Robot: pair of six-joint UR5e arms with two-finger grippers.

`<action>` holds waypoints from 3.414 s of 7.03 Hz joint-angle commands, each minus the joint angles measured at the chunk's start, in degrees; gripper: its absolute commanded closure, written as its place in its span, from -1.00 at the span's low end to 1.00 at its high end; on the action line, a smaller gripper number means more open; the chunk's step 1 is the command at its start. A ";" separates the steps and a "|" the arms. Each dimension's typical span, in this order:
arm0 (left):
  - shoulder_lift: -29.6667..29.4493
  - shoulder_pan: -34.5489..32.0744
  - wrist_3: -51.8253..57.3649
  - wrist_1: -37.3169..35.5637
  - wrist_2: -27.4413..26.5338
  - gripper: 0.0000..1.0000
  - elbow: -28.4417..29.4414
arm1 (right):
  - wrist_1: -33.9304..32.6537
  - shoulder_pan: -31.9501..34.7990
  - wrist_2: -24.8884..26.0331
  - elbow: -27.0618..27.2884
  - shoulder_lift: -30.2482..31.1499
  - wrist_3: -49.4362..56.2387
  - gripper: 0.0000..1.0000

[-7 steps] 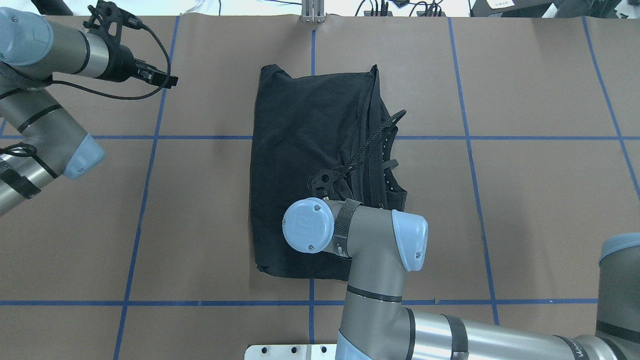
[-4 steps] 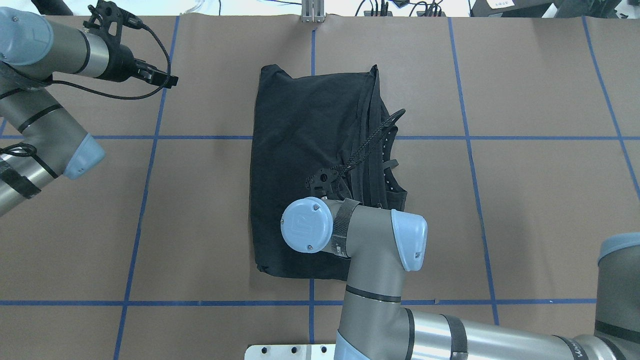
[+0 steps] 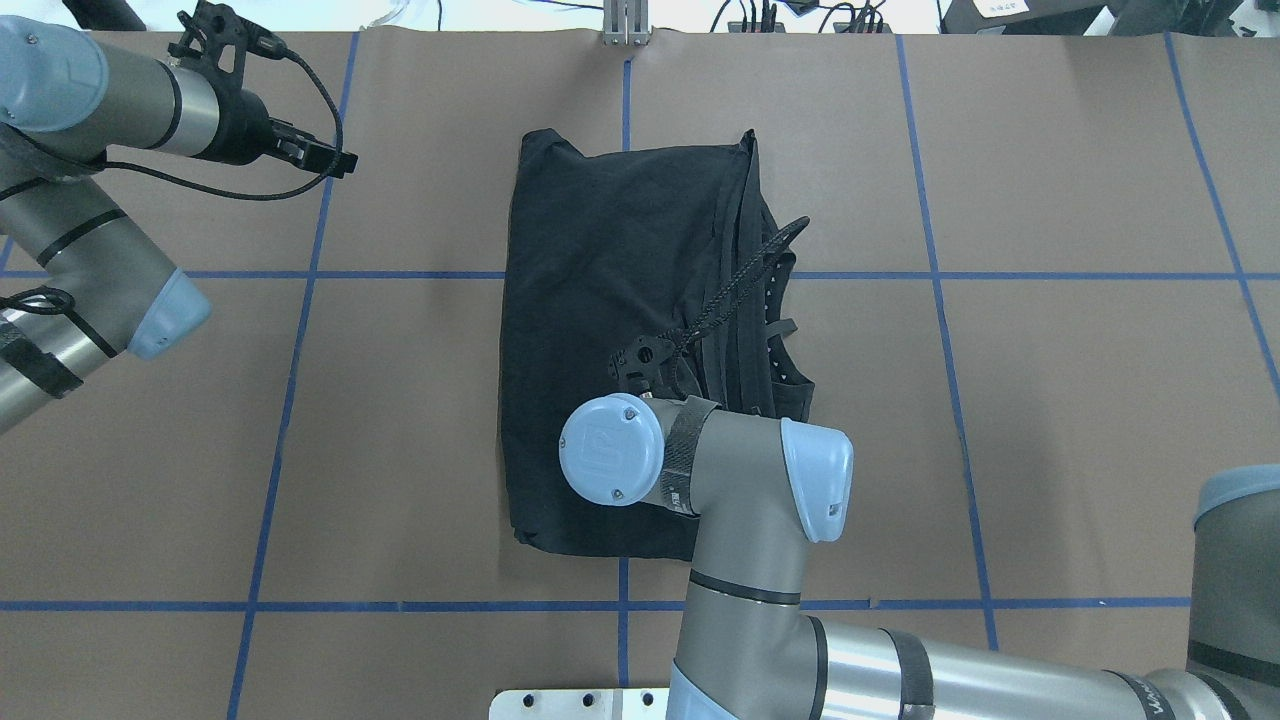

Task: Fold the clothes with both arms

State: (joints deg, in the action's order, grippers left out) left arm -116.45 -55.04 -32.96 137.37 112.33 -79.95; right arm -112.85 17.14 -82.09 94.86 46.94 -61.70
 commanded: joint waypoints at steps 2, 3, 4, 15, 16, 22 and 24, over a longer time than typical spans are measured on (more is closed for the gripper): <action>0.00 0.02 -0.09 0.00 0.00 -1.00 -0.03 | 0.18 1.22 -0.18 1.11 0.69 0.09 1.00; 0.00 0.02 -0.09 0.00 0.00 -1.00 -0.03 | 0.00 2.36 -0.52 1.73 1.83 0.17 1.00; 0.00 0.02 -0.09 0.00 0.00 -1.00 -0.03 | 0.00 2.55 -0.44 4.86 5.24 0.17 1.00; -0.26 0.55 -2.28 -0.17 0.00 -1.00 -0.11 | 0.70 5.86 -3.67 13.67 10.46 -6.61 -0.99; -0.35 0.55 -6.29 -0.09 0.09 -1.00 -0.55 | 4.27 7.28 -5.78 16.38 11.50 -5.90 -0.99; 5.25 24.93 -38.63 -15.38 -12.70 -1.00 -25.31 | 31.20 8.44 -10.72 27.22 34.03 -5.54 -0.99; 6.94 33.29 -45.14 -15.38 -17.04 -1.00 -26.92 | 33.93 8.79 -11.25 27.31 36.30 -5.71 -0.99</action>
State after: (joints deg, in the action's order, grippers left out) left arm -110.52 -26.70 -73.65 122.27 97.78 -105.59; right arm -81.03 25.77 -93.15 122.12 81.65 -67.32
